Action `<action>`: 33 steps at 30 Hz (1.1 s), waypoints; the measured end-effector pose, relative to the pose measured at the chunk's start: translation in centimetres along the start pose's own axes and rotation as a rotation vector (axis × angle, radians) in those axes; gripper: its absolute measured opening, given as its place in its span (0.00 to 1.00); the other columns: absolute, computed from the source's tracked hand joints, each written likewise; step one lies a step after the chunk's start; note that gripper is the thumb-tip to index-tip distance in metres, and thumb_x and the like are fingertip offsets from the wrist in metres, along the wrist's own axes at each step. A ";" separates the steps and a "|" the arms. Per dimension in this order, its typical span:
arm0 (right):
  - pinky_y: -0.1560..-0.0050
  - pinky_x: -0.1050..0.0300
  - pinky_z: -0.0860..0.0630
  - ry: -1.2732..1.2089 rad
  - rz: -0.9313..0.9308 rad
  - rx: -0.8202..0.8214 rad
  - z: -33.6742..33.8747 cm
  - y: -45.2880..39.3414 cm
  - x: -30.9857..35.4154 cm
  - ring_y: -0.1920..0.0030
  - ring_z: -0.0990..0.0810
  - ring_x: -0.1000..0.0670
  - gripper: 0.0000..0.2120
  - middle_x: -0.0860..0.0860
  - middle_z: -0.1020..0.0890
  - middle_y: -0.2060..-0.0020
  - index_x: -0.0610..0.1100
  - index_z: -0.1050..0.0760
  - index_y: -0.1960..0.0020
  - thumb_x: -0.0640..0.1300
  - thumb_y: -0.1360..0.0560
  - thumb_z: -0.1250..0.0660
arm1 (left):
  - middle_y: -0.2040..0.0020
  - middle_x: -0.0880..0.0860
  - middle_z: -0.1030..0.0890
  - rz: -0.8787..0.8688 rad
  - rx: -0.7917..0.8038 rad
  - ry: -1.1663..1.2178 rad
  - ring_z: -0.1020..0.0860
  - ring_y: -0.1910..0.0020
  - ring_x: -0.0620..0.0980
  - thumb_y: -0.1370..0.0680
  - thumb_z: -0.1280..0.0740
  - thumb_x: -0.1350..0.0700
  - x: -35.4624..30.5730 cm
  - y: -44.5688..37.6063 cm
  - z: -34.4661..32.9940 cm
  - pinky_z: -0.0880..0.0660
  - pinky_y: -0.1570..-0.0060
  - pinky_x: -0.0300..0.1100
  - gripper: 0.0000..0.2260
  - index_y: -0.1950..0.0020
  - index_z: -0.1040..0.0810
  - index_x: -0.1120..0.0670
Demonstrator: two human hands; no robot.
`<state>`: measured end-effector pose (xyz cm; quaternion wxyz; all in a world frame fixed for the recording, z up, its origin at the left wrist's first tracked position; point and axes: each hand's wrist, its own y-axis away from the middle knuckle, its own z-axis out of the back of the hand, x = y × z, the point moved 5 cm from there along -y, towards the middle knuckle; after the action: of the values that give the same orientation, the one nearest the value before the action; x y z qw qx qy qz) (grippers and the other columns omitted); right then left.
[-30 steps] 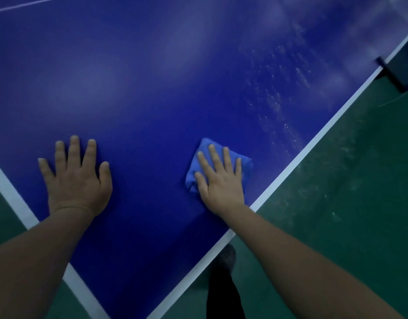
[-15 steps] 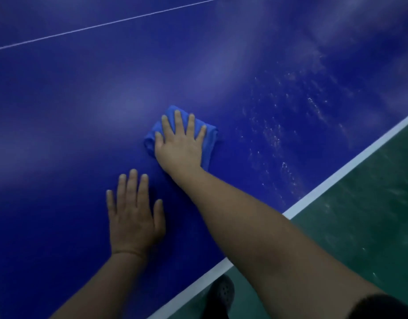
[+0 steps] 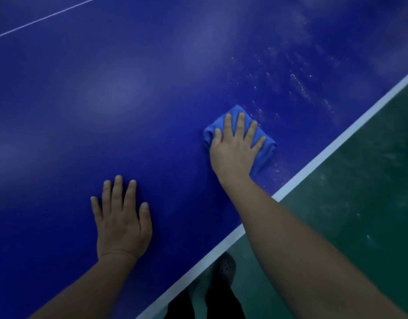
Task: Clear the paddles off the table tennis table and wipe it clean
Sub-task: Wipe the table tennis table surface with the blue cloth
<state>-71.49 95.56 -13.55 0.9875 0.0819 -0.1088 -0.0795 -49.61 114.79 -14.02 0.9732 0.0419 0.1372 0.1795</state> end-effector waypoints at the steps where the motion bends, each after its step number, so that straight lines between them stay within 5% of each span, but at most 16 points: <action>1: 0.25 0.32 0.61 0.008 -0.028 0.001 0.1 1.4 -1.7 0.20 0.59 0.42 0.28 0.52 0.55 0.19 0.55 0.54 0.19 0.60 0.17 0.58 | 0.19 0.56 0.46 0.003 0.005 0.003 0.55 0.19 0.53 0.20 0.54 0.41 -0.1 0.1 0.1 0.63 0.23 0.56 0.31 0.21 0.39 0.55; 6: 0.23 0.35 0.59 0.058 -0.058 0.004 -0.2 8.5 -7.7 0.20 0.57 0.43 0.27 0.53 0.52 0.19 0.55 0.52 0.19 0.59 0.17 0.59 | 0.18 0.55 0.48 0.016 0.036 -0.003 0.57 0.19 0.52 0.20 0.55 0.42 -0.2 0.2 0.2 0.64 0.23 0.56 0.31 0.20 0.42 0.55; 11: 0.26 0.37 0.46 0.054 0.002 -0.025 0.3 9.0 -12.1 0.22 0.45 0.43 0.25 0.53 0.42 0.21 0.55 0.40 0.21 0.58 0.17 0.54 | 0.18 0.55 0.49 0.020 0.048 -0.002 0.57 0.19 0.53 0.20 0.56 0.42 -0.3 0.2 0.1 0.63 0.23 0.56 0.31 0.20 0.43 0.54; 14: 0.29 0.42 0.39 0.054 -0.097 -0.098 2.5 5.3 -16.7 0.27 0.39 0.38 0.23 0.46 0.41 0.21 0.50 0.38 0.22 0.52 0.16 0.49 | 0.18 0.55 0.48 0.024 0.047 0.006 0.57 0.19 0.53 0.20 0.56 0.42 -0.3 0.3 0.2 0.64 0.23 0.56 0.31 0.20 0.42 0.54; 17: 0.35 0.44 0.33 -0.028 -0.383 -0.128 6.3 2.0 -22.7 0.33 0.33 0.34 0.20 0.37 0.37 0.27 0.42 0.35 0.26 0.45 0.16 0.47 | 0.18 0.55 0.49 0.025 0.047 0.005 0.57 0.19 0.54 0.20 0.56 0.42 -0.4 0.2 0.2 0.64 0.23 0.57 0.31 0.20 0.43 0.54; 20: 0.38 0.45 0.31 -0.060 -0.548 -0.193 9.0 1.8 -25.4 0.35 0.32 0.35 0.16 0.37 0.33 0.31 0.39 0.30 0.33 0.44 0.16 0.48 | 0.18 0.56 0.48 0.020 0.037 0.007 0.56 0.19 0.54 0.20 0.54 0.43 -0.3 0.2 0.2 0.63 0.23 0.58 0.30 0.20 0.42 0.54; 23: 0.38 0.59 0.31 -0.177 -0.420 -0.375 10.3 3.0 -21.4 0.36 0.29 0.48 0.17 0.44 0.30 0.32 0.43 0.27 0.35 0.50 0.17 0.45 | 0.18 0.56 0.48 0.025 0.039 0.006 0.56 0.19 0.54 0.20 0.54 0.43 -0.2 0.2 0.1 0.62 0.23 0.59 0.29 0.20 0.42 0.54; 25: 0.50 0.71 0.28 -0.189 -0.261 -0.394 9.2 4.4 -16.1 0.50 0.21 0.62 0.14 0.46 0.24 0.42 0.44 0.26 0.38 0.51 0.18 0.40 | 0.18 0.55 0.49 0.027 0.043 -0.002 0.56 0.19 0.54 0.20 0.54 0.43 -0.2 0.2 0.0 0.62 0.23 0.59 0.29 0.20 0.43 0.54; 26: 0.55 0.66 0.24 -0.200 -0.129 -0.368 8.2 5.4 -12.8 0.56 0.19 0.62 0.12 0.44 0.22 0.47 0.44 0.25 0.41 0.51 0.19 0.38 | 0.18 0.55 0.49 0.026 0.043 -0.007 0.56 0.19 0.54 0.20 0.54 0.43 -0.2 0.2 0.0 0.62 0.23 0.59 0.29 0.20 0.43 0.54; 28: 0.53 0.48 0.19 -0.277 0.167 -0.308 4.9 7.8 -7.9 0.52 0.16 0.47 0.15 0.39 0.22 0.43 0.43 0.24 0.38 0.50 0.21 0.37 | 0.18 0.55 0.48 0.023 0.040 -0.012 0.56 0.19 0.54 0.20 0.54 0.43 -0.1 0.2 0.1 0.61 0.23 0.59 0.30 0.20 0.42 0.54; 31: 0.52 0.48 0.23 -0.055 0.411 -0.242 1.0 9.7 -7.3 0.49 0.21 0.41 0.17 0.43 0.21 0.39 0.42 0.20 0.39 0.42 0.24 0.39 | 0.18 0.56 0.48 0.023 0.037 -0.006 0.56 0.19 0.55 0.20 0.54 0.43 -0.1 0.3 0.2 0.61 0.23 0.60 0.30 0.20 0.42 0.54; 33: 0.47 0.50 0.22 -0.207 0.274 -0.183 2.2 8.3 -10.1 0.49 0.20 0.46 0.14 0.46 0.19 0.43 0.45 0.19 0.41 0.47 0.23 0.36 | 0.18 0.56 0.48 0.024 0.040 -0.004 0.56 0.19 0.55 0.20 0.54 0.43 -0.1 0.1 0.2 0.62 0.23 0.59 0.30 0.20 0.42 0.54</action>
<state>-80.51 105.10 -12.01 0.9759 -0.0326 -0.2122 0.0382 -49.73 114.86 -13.80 0.9703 0.0630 0.1384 0.1882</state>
